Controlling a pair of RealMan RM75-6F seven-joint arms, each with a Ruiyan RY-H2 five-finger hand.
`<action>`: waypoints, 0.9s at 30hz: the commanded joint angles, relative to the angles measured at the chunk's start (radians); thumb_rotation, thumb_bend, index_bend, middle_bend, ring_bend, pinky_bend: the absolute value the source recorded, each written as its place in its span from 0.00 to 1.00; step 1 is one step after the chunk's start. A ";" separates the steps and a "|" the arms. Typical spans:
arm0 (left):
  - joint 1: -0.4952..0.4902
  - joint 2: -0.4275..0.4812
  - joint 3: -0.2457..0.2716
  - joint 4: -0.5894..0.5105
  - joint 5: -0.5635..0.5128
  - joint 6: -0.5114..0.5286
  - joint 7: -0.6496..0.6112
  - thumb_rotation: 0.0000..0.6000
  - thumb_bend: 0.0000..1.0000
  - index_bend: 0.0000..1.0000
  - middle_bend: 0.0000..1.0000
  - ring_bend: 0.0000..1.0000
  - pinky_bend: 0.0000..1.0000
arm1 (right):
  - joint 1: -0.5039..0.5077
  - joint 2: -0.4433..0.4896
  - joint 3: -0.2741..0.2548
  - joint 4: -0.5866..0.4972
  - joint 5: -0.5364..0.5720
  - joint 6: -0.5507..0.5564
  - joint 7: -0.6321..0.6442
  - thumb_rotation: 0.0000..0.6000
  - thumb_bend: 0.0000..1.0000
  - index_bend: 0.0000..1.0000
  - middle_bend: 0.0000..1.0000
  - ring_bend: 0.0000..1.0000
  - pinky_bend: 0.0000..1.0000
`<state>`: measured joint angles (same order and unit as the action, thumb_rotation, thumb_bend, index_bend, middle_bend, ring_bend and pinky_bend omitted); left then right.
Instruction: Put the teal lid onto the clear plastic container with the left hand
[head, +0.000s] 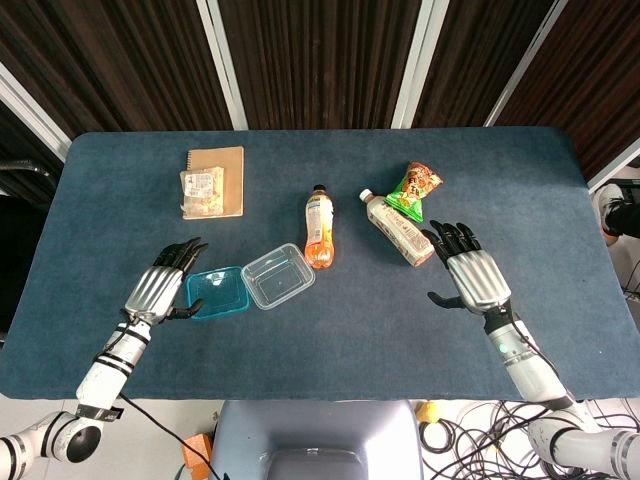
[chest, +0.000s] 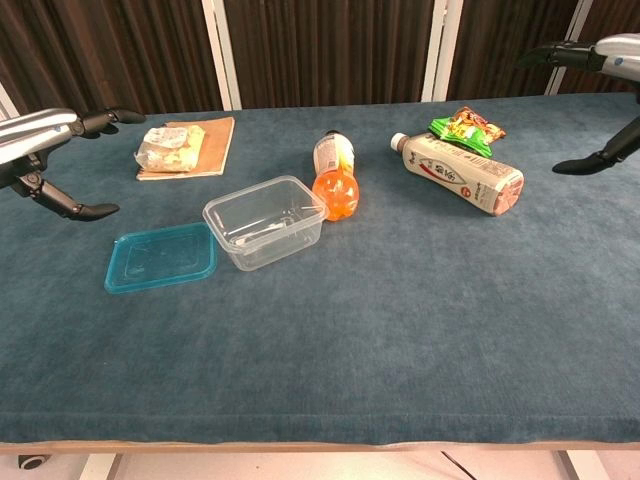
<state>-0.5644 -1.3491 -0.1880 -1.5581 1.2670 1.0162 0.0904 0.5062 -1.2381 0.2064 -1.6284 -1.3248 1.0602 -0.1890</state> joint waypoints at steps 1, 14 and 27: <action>-0.004 0.001 0.001 -0.010 -0.005 0.005 0.010 1.00 0.28 0.00 0.00 0.07 0.09 | -0.002 0.015 -0.008 -0.007 0.019 -0.007 -0.012 1.00 0.13 0.00 0.00 0.00 0.00; -0.048 0.013 0.048 -0.067 -0.308 -0.095 0.306 1.00 0.22 0.00 0.00 0.01 0.08 | -0.046 0.097 -0.081 -0.098 -0.034 0.023 -0.012 1.00 0.13 0.00 0.00 0.00 0.00; -0.142 -0.067 0.033 0.025 -0.533 -0.221 0.311 0.82 0.19 0.00 0.00 0.00 0.06 | -0.055 0.167 -0.112 -0.129 -0.051 0.008 0.014 1.00 0.13 0.00 0.00 0.00 0.00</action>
<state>-0.6942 -1.4003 -0.1482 -1.5432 0.7398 0.8229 0.4384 0.4515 -1.0725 0.0950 -1.7575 -1.3767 1.0696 -0.1772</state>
